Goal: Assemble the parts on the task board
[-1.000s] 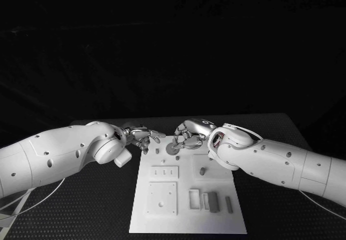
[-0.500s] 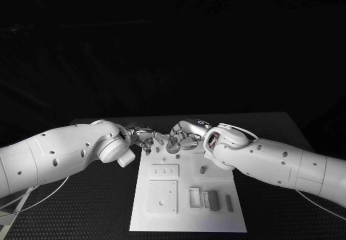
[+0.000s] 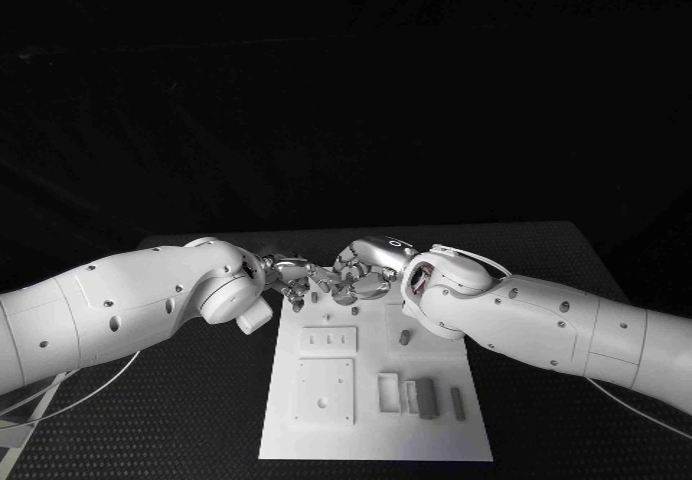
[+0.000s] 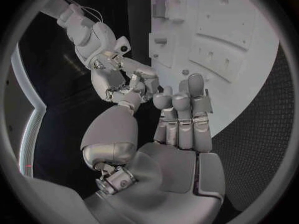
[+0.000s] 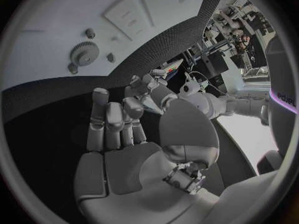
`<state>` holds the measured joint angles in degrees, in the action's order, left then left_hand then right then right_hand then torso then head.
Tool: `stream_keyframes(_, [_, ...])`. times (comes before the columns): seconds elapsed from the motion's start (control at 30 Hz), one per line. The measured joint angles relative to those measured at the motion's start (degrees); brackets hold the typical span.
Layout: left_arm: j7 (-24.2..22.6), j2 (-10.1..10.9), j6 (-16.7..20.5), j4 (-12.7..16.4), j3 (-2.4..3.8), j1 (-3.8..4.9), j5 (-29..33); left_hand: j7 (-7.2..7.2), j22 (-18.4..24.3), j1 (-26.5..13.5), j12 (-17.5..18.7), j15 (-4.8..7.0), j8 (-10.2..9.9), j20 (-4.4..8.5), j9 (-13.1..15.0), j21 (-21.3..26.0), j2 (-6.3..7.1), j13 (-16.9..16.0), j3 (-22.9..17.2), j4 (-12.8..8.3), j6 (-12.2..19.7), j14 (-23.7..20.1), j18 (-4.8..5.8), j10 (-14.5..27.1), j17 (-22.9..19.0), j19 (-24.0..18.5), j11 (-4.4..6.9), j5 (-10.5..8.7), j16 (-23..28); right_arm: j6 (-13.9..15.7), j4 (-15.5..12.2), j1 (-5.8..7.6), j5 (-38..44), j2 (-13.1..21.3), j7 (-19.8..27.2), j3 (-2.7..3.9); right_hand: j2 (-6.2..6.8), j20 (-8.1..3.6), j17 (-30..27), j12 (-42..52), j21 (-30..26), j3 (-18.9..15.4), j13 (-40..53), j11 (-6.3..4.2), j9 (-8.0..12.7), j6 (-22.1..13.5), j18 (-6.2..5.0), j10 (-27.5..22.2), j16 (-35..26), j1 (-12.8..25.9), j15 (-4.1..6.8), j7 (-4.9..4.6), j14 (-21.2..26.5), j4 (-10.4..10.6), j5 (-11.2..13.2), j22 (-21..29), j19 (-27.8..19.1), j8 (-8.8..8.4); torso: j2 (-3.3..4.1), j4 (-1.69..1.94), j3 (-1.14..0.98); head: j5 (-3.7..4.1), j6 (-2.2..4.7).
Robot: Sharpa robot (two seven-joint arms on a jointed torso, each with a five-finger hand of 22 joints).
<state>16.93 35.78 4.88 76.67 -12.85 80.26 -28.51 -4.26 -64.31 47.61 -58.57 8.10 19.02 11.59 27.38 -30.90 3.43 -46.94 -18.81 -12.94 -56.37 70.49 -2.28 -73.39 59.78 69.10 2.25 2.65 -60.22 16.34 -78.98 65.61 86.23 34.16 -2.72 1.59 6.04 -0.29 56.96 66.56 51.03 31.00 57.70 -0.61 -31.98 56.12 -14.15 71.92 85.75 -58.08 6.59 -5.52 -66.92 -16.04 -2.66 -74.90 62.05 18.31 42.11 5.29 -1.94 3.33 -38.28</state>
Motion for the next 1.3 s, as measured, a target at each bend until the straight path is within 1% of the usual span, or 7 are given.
stream_keyframes(0.1, [0.02, -0.16, -0.01, 0.15, 0.0, 0.0, -0.04, -0.13, -0.12, 0.0, -0.23, 0.03, 0.0, 0.15, 0.07, 0.0, 0.0, 0.0, -0.31, 0.01, -0.15, -0.04, 0.0, 0.0, -0.24, 0.16, 0.0, 0.0, -0.1, -0.08, 0.29, 0.0, 0.05, -0.4, -0.01, -0.01, -0.02, 0.0, 0.0, 0.0, 0.0, 0.0, 0.0, 0.0, 0.0, 0.0, 0.0, 0.0, 0.0, 0.02, 0.0, 0.0, 0.0, 0.0, 0.0, 0.0, 0.0, 0.0, -0.01, -0.01, 0.0, -0.01, -0.04])
stream_keyframes(0.27, [0.08, -0.3, -0.1, 0.38, 0.0, 0.0, -0.09, 0.24, -0.32, -0.29, -0.39, 0.03, 0.0, 0.3, 0.17, -0.04, -0.29, 0.0, -0.44, -0.12, -0.58, -0.05, 0.02, 0.0, -0.59, 0.31, 0.0, 0.0, -0.6, -0.2, 0.45, 0.0, 0.1, -0.67, -0.01, -0.13, -0.23, 0.0, 0.0, 0.0, 0.0, 0.0, 0.0, 0.0, -0.06, 0.0, 0.0, 0.0, 0.0, 0.23, -0.01, 0.0, 0.0, 0.0, 0.0, 0.0, 0.0, 0.0, 0.0, -0.01, 0.01, -0.04, -0.1])
stream_keyframes(0.37, [0.15, -0.33, -0.21, 0.46, 0.0, 0.0, -0.11, 0.59, -0.55, 0.88, -0.39, 0.03, 0.0, 0.4, 0.39, -0.22, -1.59, 0.01, -2.0, -0.4, -1.05, -0.05, 0.02, -0.01, -1.03, 0.42, 0.0, 0.0, -1.06, -0.23, 0.55, 0.0, 0.13, -0.67, -0.02, -0.14, -0.23, 0.0, 0.0, 0.0, 0.0, 0.0, 0.0, 0.0, -0.06, 0.0, 0.0, 0.0, 0.0, 0.23, -0.07, 0.0, 0.06, 0.0, 0.0, 0.0, 0.0, 0.0, -0.01, 0.0, 0.01, -0.07, -0.17])
stream_keyframes(0.47, [0.27, -0.34, -0.34, 0.49, 0.0, 0.0, -0.12, 1.14, -0.68, 1.7, -0.66, 0.09, 0.0, 0.5, 0.48, -0.22, -2.41, 0.01, -3.62, -0.32, -1.6, -0.11, 0.06, -0.01, -1.43, 0.52, -0.01, 0.0, -1.31, -0.25, 0.64, 0.0, 0.15, -0.67, -0.03, -0.14, -0.23, 0.0, 0.0, 0.0, 0.0, 0.0, 0.0, 0.0, -0.06, -0.01, 0.0, 0.0, 0.0, 0.23, -0.06, 0.0, 0.05, 0.0, 0.0, 0.0, 0.0, 0.0, -0.01, 0.01, 0.02, -0.07, -0.26])
stream_keyframes(0.53, [0.35, -0.33, -0.38, 0.49, 0.0, 0.0, -0.14, 1.61, -0.87, 2.01, -0.66, 0.25, 0.23, 0.5, 0.57, -0.22, -2.21, 0.11, -4.6, -0.13, -2.11, -0.31, 0.07, -0.03, -1.85, 0.52, 0.0, 0.0, -1.64, -0.26, 0.67, 0.0, 0.16, -0.66, -0.03, -0.14, -0.23, 0.0, 0.0, 0.0, 0.0, 0.0, 0.0, 0.0, -0.06, -0.01, 0.0, 0.01, 0.0, 0.23, 0.03, 0.0, -0.05, 0.0, 0.0, 0.0, 0.0, 0.0, -0.01, 0.01, 0.02, -0.07, -0.27])
stream_keyframes(0.67, [0.43, -0.33, -0.4, 0.49, 0.0, 0.0, -0.15, 1.63, -1.07, 2.07, -0.68, 0.18, 0.23, 0.5, 0.63, -0.44, -2.18, 0.21, -5.35, -0.1, -2.35, -0.38, 0.09, -0.2, -2.41, 0.52, 0.22, 0.0, -2.09, -0.34, 0.68, 0.0, 0.18, -0.68, -0.04, -0.14, -0.23, 0.0, 0.0, 0.0, 0.0, 0.0, 0.0, 0.0, -0.06, 0.0, 0.0, 0.18, 0.0, 0.23, 0.02, 0.0, -0.21, 0.0, 0.0, 0.0, 0.0, 0.0, -0.01, -0.01, 0.02, -0.07, -0.32])
stream_keyframes(1.3, [0.53, -0.32, -0.4, 0.48, 0.0, 0.0, -0.07, 1.52, -1.79, 3.42, -0.88, 0.48, 0.23, 0.71, 0.95, -0.44, -3.52, 0.69, -7.9, -0.91, -2.6, -0.89, 0.64, -0.04, -4.39, 0.3, 0.44, 0.0, -3.49, -0.76, 0.88, 0.0, 0.22, -0.69, -0.08, -0.2, -0.23, 0.01, -0.02, 0.0, 0.0, 0.0, 0.0, 0.0, -0.12, 0.0, 0.0, 0.19, 0.0, 0.23, 0.01, 0.0, -0.21, 0.0, 0.0, 0.0, -0.01, 0.0, -0.02, -0.02, 0.03, -0.03, -0.38])
